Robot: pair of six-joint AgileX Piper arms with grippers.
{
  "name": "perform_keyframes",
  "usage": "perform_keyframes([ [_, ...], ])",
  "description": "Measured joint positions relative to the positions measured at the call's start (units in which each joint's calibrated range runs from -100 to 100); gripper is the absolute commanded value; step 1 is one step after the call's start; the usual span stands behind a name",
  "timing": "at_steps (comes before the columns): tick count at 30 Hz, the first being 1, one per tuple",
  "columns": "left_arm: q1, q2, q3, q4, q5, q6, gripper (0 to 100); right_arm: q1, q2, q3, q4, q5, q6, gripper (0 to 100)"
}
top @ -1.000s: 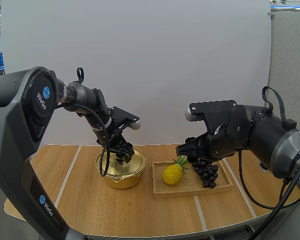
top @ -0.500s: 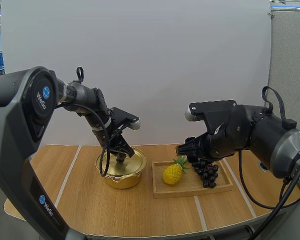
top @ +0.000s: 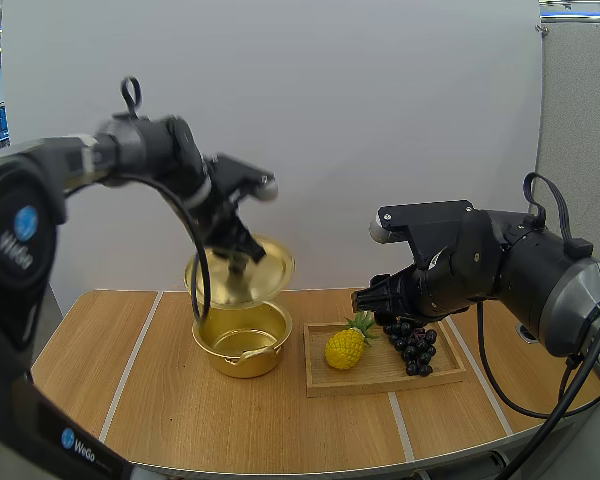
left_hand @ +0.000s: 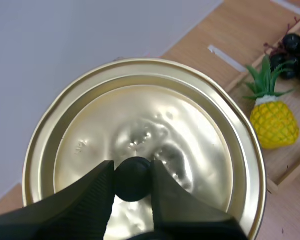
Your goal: Open the pot, put the pineapple inside, and close it
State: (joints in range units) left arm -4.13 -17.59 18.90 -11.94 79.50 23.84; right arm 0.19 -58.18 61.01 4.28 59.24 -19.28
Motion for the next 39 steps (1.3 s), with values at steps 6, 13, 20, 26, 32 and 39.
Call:
perform_keyframes([
  [6,0.00,-6.39,-11.64,6.11,0.58,-3.87,0,0.00,0.00,0.00,0.91,0.00,0.00,100],
  [13,0.00,-8.19,-24.33,7.87,1.32,-6.31,0,0.00,0.00,-0.11,2.00,0.00,-0.09,100],
  [20,0.00,-8.18,-32.80,7.99,-6.12,-6.87,0,0.00,0.00,-0.11,5.70,0.00,-0.08,100],
  [26,0.00,-8.18,-33.40,8.09,-17.88,-6.97,0,0.00,0.00,-0.11,9.05,0.94,0.16,100],
  [32,0.00,-8.18,-33.40,8.31,-22.32,-6.97,0,0.00,2.95,-0.63,9.17,2.74,2.70,100],
  [39,0.00,-8.18,-33.40,8.41,-22.52,-6.97,0,0.24,12.64,-6.73,8.69,6.05,8.75,100],
])
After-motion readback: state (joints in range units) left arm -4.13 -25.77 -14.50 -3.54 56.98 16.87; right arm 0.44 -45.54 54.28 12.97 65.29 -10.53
